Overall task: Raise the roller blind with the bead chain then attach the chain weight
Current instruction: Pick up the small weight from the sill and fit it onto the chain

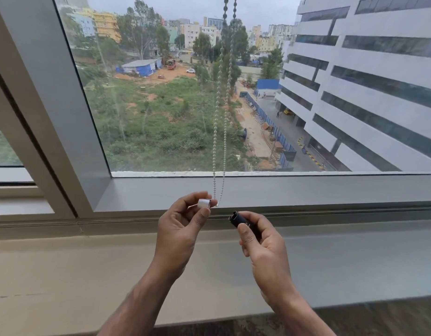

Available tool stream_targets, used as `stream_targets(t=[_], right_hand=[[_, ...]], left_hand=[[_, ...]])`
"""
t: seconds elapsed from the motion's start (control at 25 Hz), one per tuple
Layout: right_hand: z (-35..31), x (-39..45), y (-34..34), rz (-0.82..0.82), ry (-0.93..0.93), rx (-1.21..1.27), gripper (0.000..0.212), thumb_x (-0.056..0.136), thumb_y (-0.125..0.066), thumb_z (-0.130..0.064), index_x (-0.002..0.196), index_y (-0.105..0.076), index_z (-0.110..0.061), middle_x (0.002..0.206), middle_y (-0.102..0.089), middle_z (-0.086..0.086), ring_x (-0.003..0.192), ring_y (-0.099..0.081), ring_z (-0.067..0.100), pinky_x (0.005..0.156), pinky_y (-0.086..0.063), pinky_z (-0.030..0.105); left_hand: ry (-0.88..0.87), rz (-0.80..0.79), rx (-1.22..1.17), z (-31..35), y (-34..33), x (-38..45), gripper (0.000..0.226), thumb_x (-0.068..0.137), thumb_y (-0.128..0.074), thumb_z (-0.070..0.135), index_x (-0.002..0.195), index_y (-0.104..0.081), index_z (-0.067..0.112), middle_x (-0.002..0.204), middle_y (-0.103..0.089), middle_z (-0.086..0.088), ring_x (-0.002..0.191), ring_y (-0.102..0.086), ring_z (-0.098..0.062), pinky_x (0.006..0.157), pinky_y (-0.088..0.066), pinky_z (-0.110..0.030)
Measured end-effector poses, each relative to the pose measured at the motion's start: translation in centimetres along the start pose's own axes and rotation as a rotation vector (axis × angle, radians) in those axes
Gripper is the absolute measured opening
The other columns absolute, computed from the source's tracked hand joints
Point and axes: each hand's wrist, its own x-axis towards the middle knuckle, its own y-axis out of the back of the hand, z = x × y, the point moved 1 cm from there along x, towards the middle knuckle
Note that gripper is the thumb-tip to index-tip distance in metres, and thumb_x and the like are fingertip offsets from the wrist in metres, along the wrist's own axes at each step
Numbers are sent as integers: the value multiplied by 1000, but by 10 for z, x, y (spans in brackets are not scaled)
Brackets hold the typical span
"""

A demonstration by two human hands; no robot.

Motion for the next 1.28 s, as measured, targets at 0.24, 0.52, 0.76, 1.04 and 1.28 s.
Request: stream_targets(t=[0.24,0.52,0.76,1.04,1.28], right_hand=[[-4,3,4,52,9,28,16,92,-67,-30,106,-74,-29,85,-74,-6,68,-56,4,63,-49,21],[-8,4,2,54,30,53,16,87,-69,-31,103,-74,-29,82,-75,-1,63,-56,8,60,-51,22],[-12,2,4,67,36,63,18,89,-69,-27,107,-74,-25,89,-76,2,67,-58,10,64,-54,23],[-20,-2,10,90,13,154,26,87,-69,-24,111,-74,-15,97,-78,8,71,-60,14,67,-56,25],[-21,-5,11,83,-20,220,28,84,-71,-23,110,-75,-14,105,-79,9,76,-61,13,67,-54,23]], left_hand=[[-98,121,36,-4,0,4,25,86,-78,14,108,-77,26,96,-80,0,89,-73,-6,84,-55,-16],[-170,55,-9,-6,4,2,21,89,-80,13,107,-70,18,115,-77,-5,109,-75,-25,89,-57,-26],[-249,-168,84,-5,-9,-9,26,88,-75,-7,107,-64,8,113,-61,-10,90,-74,-29,83,-58,-32],[-194,-193,14,-2,-23,-21,19,91,-74,2,102,-64,13,115,-60,-7,83,-72,-30,84,-56,-36],[-133,-203,-46,-2,-26,-29,24,93,-62,-8,105,-63,12,113,-59,-6,83,-78,-29,85,-59,-39]])
